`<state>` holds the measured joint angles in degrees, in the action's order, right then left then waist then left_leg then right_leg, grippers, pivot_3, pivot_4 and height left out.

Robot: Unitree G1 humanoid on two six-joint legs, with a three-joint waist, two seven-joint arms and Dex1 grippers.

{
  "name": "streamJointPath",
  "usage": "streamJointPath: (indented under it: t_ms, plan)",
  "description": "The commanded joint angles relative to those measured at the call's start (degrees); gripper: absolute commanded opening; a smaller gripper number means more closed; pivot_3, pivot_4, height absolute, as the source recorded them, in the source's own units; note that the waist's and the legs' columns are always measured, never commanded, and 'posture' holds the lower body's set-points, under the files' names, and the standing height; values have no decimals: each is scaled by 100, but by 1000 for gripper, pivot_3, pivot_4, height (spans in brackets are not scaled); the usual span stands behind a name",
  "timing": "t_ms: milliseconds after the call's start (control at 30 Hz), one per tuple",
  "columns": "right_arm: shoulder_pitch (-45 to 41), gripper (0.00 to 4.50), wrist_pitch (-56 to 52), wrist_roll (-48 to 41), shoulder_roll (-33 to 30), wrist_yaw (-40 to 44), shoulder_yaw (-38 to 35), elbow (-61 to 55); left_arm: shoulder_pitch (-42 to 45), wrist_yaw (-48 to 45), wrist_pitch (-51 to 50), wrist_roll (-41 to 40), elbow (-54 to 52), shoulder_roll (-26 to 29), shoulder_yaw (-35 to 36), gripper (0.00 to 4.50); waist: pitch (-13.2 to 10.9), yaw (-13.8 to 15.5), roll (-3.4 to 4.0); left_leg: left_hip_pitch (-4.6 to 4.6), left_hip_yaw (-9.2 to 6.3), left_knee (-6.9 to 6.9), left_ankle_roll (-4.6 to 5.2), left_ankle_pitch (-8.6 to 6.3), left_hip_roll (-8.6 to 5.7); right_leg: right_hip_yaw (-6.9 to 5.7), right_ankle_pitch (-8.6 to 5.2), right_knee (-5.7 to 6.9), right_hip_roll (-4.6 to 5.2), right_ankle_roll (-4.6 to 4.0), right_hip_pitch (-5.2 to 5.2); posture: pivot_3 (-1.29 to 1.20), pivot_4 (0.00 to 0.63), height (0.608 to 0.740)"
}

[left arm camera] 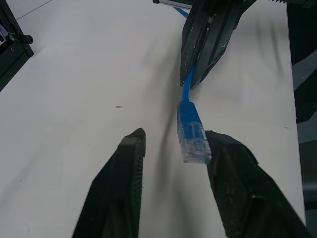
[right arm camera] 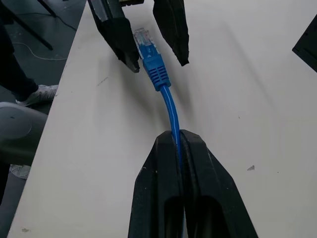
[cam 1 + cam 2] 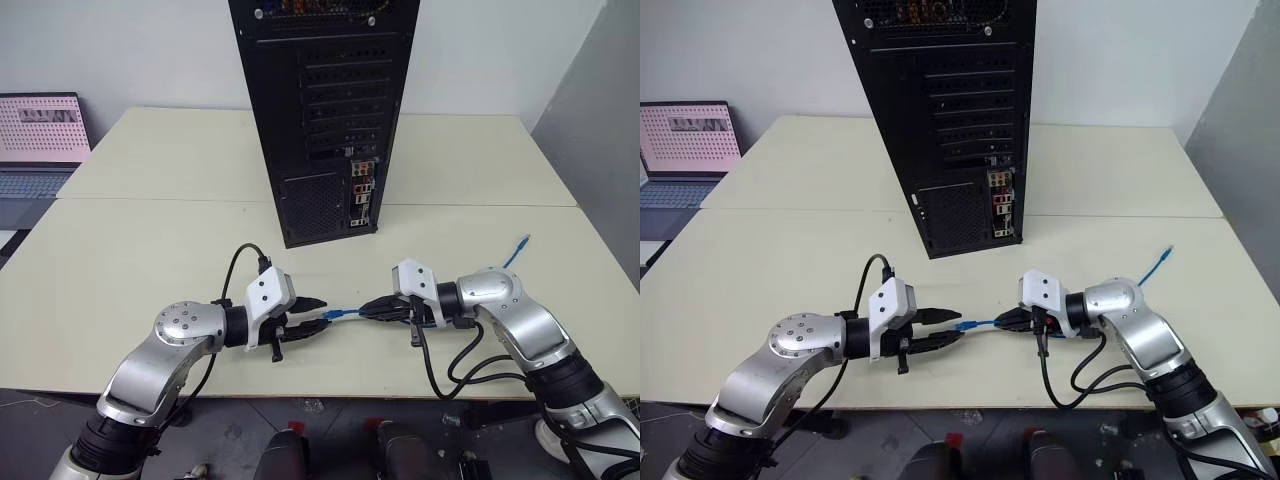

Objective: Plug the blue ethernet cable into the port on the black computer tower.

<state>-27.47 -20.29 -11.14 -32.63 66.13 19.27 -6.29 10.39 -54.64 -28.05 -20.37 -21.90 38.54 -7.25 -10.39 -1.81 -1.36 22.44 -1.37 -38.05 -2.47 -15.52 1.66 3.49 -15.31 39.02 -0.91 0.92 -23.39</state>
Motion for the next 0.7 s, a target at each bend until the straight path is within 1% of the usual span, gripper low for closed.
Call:
streamJointPath:
  t_ms: [33, 100, 267, 367, 500, 533, 600, 633, 667, 700]
  plan:
    - [-89, 0, 157, 48, -17, 34, -16, -48, 29, -49, 59, -110, -193, 24, 54, 805, 0, 0, 0, 0, 0, 0, 0, 0, 0, 0, 0, 0, 0, 0, 0, 0, 150, 740]
    - [-78, 0, 167, 70, -26, 55, -12, -59, 12, -64, 97, -77, -191, 33, 30, 371, 0, 0, 0, 0, 0, 0, 0, 0, 0, 0, 0, 0, 0, 0, 0, 0, 150, 740]
    - [-96, 0, 135, 118, -52, 103, 34, -1, -33, -114, 350, 72, -118, 25, -26, 324, 0, 0, 0, 0, 0, 0, 0, 0, 0, 0, 0, 0, 0, 0, 0, 0, 150, 740]
    - [-138, 712, 97, 78, -134, 221, 10, 35, -102, -93, 747, 227, -43, -44, -50, 324, 0, 1, 0, 0, 0, 0, 0, 0, 0, 0, 0, 0, 0, 0, 0, 0, 150, 740]
    - [-216, 1678, -81, -107, -303, 369, -181, -12, -200, 1, 1546, 651, 119, -92, -125, 324, 0, 5, 0, -1, 0, 0, 0, 0, 0, 1, 0, 0, 1, -1, 0, 0, 150, 740]
    - [-226, 2001, -326, -301, -395, 434, -326, -128, -224, 100, 1988, 852, 215, -151, -123, 324, 0, 5, 0, -1, 0, 0, 0, 0, 0, 2, 0, -1, 1, -1, 0, 0, 150, 740]
    - [-221, 2473, -746, -651, -553, 511, -561, -374, -262, 230, 2798, 1226, 417, -208, -157, 324, 0, 10, 0, 0, -1, 0, 0, 0, 1, 4, 1, -1, 1, -1, -1, 0, 150, 740]
    - [-208, 2633, -981, -844, -588, 502, -671, -516, -262, 334, 3235, 1436, 544, -240, -164, 324, 0, 13, 0, 0, -1, 0, 0, 0, 1, 4, 1, -1, 3, -1, 0, 0, 150, 740]
    - [-199, 2952, -1131, -968, -606, 478, -731, -609, -258, 401, 3527, 1569, 647, -264, -166, 323, 0, 13, 0, 1, -3, 0, 0, 0, 2, 4, 1, -1, 4, -1, -1, 0, 150, 740]
    - [-165, 3220, -1463, -1256, -548, 362, -886, -768, -200, 645, 4165, 1776, 850, -387, -95, 323, 0, 15, 0, 1, -3, 0, 0, 0, 1, 4, 1, -1, 5, -1, 0, 0, 150, 740]
